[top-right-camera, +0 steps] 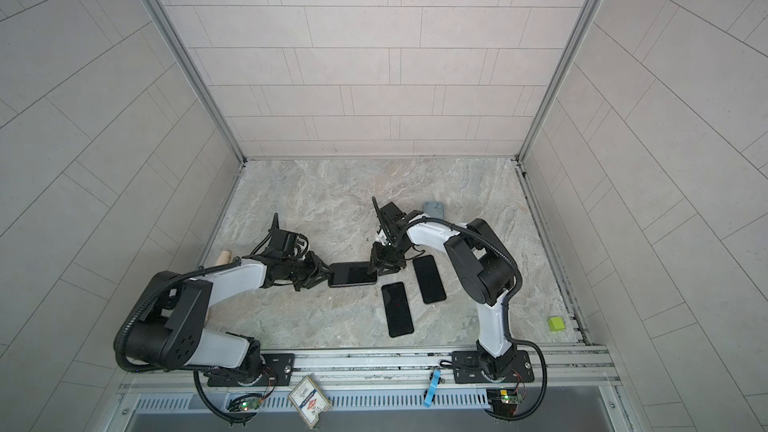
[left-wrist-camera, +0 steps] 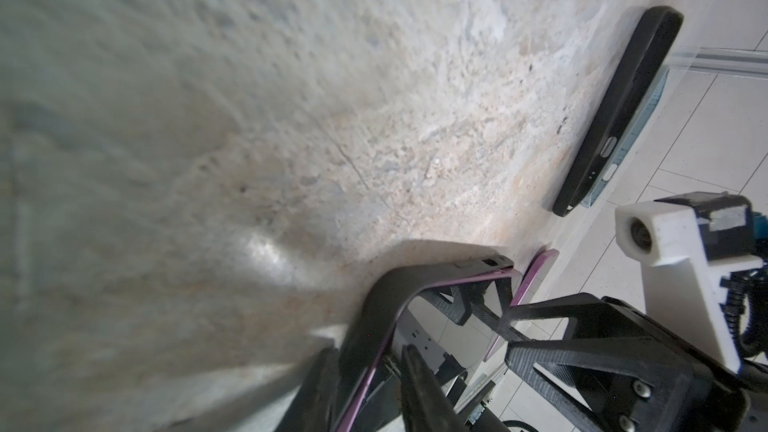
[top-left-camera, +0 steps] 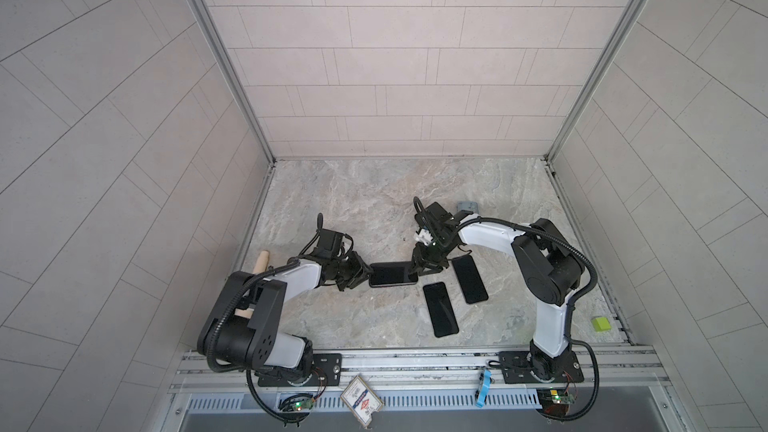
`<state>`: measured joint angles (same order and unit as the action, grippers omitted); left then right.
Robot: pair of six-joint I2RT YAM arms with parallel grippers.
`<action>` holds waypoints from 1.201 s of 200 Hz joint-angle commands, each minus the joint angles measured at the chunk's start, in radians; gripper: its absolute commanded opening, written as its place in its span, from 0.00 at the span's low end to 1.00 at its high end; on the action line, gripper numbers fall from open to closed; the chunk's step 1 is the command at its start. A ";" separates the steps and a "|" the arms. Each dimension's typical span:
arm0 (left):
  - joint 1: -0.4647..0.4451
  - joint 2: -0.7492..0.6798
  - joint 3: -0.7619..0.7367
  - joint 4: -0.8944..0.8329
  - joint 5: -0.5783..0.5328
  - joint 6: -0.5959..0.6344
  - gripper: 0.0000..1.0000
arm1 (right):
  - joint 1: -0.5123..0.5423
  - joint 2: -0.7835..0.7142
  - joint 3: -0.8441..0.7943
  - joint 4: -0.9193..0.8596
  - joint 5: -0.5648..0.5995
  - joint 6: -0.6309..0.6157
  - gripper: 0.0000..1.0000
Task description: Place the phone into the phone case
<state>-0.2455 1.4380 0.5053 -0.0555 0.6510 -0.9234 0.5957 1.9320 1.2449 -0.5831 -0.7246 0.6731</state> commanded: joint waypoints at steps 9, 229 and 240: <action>-0.010 0.025 -0.013 -0.029 -0.044 0.009 0.34 | 0.006 -0.018 0.013 -0.052 0.036 -0.033 0.42; -0.007 0.126 0.250 -0.330 -0.104 0.244 0.16 | 0.127 -0.003 0.018 0.126 0.039 0.178 0.24; -0.006 0.140 0.274 -0.356 -0.112 0.263 0.15 | 0.136 -0.002 0.029 0.124 0.040 0.181 0.24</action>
<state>-0.2417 1.5509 0.7193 -0.3035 0.5358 -0.7437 0.6888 1.9316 1.2430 -0.5537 -0.6514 0.8165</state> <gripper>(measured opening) 0.159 0.241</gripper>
